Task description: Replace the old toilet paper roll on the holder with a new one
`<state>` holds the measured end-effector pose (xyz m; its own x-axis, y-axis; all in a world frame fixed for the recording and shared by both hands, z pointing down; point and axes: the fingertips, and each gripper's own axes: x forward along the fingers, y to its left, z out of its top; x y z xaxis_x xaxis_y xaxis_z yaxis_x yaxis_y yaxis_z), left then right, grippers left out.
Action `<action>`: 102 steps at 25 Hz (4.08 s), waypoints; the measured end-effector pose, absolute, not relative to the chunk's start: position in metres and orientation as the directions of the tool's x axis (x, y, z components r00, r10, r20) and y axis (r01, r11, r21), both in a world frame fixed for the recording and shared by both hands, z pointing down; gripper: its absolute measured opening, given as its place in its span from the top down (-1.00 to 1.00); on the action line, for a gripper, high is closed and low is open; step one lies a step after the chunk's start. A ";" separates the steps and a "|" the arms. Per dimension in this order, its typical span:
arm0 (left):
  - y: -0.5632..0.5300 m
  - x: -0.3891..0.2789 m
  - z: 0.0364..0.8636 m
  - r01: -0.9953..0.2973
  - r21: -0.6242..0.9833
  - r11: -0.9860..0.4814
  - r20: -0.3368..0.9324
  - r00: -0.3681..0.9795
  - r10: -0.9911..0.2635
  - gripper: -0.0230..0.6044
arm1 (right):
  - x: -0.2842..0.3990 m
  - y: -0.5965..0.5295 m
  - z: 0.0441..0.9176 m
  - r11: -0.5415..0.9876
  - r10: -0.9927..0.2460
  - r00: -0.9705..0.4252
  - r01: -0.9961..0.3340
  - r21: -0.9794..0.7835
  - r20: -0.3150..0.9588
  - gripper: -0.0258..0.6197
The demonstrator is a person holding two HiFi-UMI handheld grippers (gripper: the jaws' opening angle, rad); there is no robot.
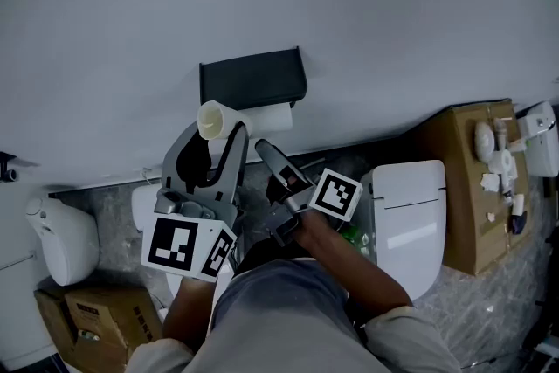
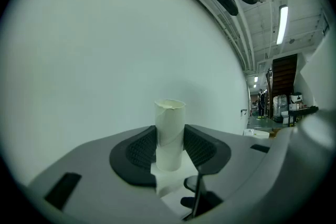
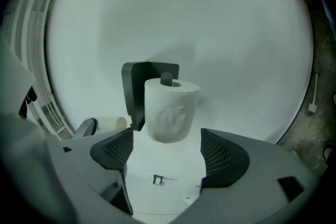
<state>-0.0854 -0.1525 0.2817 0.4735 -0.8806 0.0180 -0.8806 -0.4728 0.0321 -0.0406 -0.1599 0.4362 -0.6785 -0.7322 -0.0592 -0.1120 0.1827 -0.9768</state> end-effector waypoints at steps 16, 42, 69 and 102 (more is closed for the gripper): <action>-0.223 -0.057 0.265 -0.836 -0.051 -0.546 0.086 0.541 -0.837 0.45 | -0.007 -0.119 0.443 0.213 -0.676 -0.735 -0.121 -0.969 -0.057 -0.29; -0.236 -0.052 0.275 -0.830 -0.044 -0.556 0.193 0.539 -0.820 0.26 | 0.008 -0.134 0.447 0.175 -0.675 -0.735 -0.082 -0.981 -0.059 -0.29; -0.178 -0.106 0.275 -0.854 0.112 -0.507 0.077 0.516 -0.853 0.35 | 0.038 -0.126 0.360 0.618 -0.699 -0.712 -0.645 -0.450 0.062 0.83; -0.102 -0.107 0.297 -0.804 0.246 -0.541 -0.040 0.549 -0.835 0.91 | 0.034 -0.066 0.294 0.553 -0.821 -0.562 -0.826 -0.106 0.099 0.87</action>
<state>-0.1066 -0.1023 0.2967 0.5492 -0.8347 -0.0396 -0.8043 -0.5409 0.2461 0.0335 -0.0659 0.2944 -0.5624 -0.8209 0.0993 -0.8263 0.5532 -0.1063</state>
